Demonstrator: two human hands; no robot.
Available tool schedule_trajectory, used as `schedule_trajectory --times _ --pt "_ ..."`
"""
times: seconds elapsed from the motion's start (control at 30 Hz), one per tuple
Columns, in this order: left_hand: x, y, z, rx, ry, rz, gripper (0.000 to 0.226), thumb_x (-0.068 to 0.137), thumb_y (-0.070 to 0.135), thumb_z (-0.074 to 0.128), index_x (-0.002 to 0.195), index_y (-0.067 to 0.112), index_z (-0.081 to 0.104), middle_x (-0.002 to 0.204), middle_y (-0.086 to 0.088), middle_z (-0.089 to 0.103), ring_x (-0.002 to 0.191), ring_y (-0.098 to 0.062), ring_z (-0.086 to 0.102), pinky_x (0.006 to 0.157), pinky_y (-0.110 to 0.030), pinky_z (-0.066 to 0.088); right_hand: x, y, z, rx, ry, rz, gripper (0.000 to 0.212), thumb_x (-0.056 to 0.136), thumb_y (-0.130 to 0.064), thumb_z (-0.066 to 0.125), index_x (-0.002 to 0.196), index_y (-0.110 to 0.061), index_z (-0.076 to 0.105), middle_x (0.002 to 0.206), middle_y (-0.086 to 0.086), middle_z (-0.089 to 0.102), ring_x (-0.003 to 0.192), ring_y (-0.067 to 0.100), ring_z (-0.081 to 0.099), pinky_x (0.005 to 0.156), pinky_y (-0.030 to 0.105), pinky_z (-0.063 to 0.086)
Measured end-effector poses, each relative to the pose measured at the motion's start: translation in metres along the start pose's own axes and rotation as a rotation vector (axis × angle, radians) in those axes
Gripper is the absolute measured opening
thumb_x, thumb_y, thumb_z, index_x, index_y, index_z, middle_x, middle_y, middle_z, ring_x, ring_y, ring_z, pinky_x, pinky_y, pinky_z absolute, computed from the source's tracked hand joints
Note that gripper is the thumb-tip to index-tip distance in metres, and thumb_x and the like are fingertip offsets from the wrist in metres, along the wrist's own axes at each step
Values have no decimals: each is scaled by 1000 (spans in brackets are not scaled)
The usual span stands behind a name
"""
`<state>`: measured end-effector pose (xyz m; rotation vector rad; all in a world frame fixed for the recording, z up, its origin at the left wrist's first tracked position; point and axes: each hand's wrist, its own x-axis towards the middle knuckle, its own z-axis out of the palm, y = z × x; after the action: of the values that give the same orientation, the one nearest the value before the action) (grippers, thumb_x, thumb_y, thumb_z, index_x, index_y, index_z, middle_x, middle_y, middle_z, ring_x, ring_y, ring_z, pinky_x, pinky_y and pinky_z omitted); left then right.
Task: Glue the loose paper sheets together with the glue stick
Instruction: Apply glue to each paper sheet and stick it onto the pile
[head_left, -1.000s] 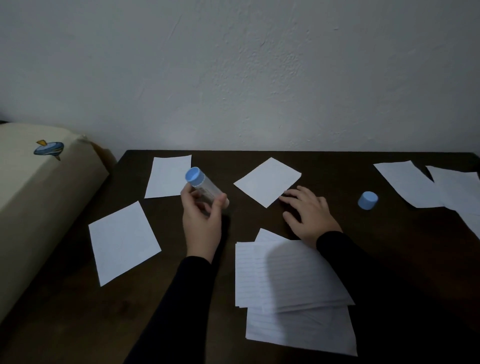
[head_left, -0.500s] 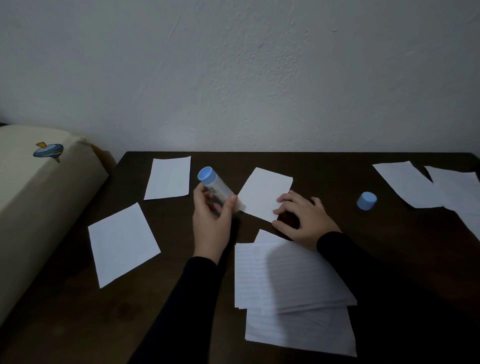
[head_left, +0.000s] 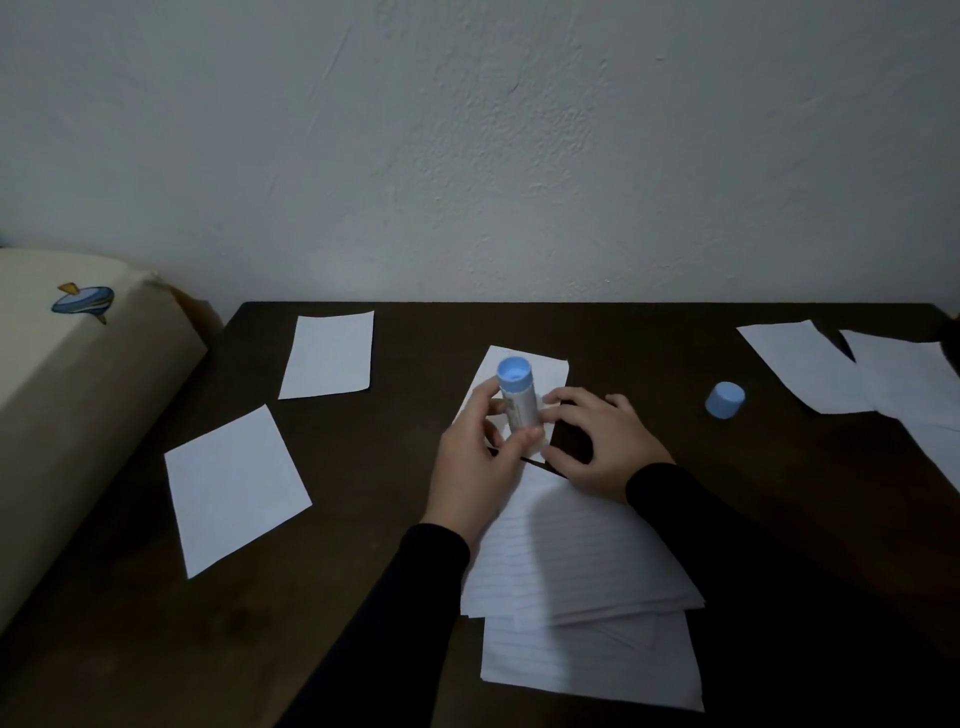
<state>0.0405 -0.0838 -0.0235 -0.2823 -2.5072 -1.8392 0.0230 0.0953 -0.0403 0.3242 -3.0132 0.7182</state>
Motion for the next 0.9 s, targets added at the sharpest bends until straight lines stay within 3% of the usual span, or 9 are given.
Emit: schedule_trajectory --times 0.07,0.13,0.27,0.4,0.57,0.67,0.77,0.9 --pt "-1 -1 1 64 -23 39 45 86 24 70 108 55 46 97 22 57 82 1 52 66 -11 46 1 1 1 -2 7 -14 35 88 -46 54 121 -36 57 139 -19 40 127 3 36 116 45 14" --pt "1 -5 2 120 -25 63 44 87 27 69 120 47 49 98 22 57 79 2 53 64 -12 44 2 2 2 -5 16 -27 34 88 -48 53 119 -35 58 138 -19 40 126 1 36 115 45 15" --pt "5 -9 3 162 6 99 48 89 22 65 133 33 48 105 19 56 89 8 52 69 -3 38 3 4 4 -7 9 -26 30 87 -47 54 115 -37 58 138 -19 40 125 0 35 115 44 14" --pt "7 -15 -6 219 83 118 51 92 17 61 138 31 42 111 15 50 102 16 45 75 2 36 2 7 5 -20 24 -34 33 87 -45 56 119 -37 58 138 -21 39 124 -3 35 114 40 13" --pt "16 -24 -18 252 168 70 54 94 18 59 141 35 38 114 14 48 100 13 45 77 -6 35 3 7 6 -28 43 -40 34 87 -44 56 120 -37 59 137 -21 40 124 -2 35 114 38 13" --pt "18 -26 -20 185 237 22 54 93 20 61 140 34 39 115 17 47 101 6 49 83 -13 39 2 7 8 -31 72 -49 34 86 -44 57 119 -36 60 135 -20 42 123 -2 35 111 34 16" --pt "16 -24 -22 -2 378 -38 51 92 24 63 136 35 38 121 14 50 110 -1 50 91 -22 43 1 6 7 -41 124 -51 35 83 -50 61 114 -35 63 122 -17 45 118 3 36 98 24 21" --pt "15 -20 -26 -171 516 -94 55 93 22 61 140 28 32 131 7 49 121 -8 47 97 -23 39 1 6 7 -44 129 -36 38 83 -61 54 112 -38 63 115 -16 43 114 3 33 93 24 20"
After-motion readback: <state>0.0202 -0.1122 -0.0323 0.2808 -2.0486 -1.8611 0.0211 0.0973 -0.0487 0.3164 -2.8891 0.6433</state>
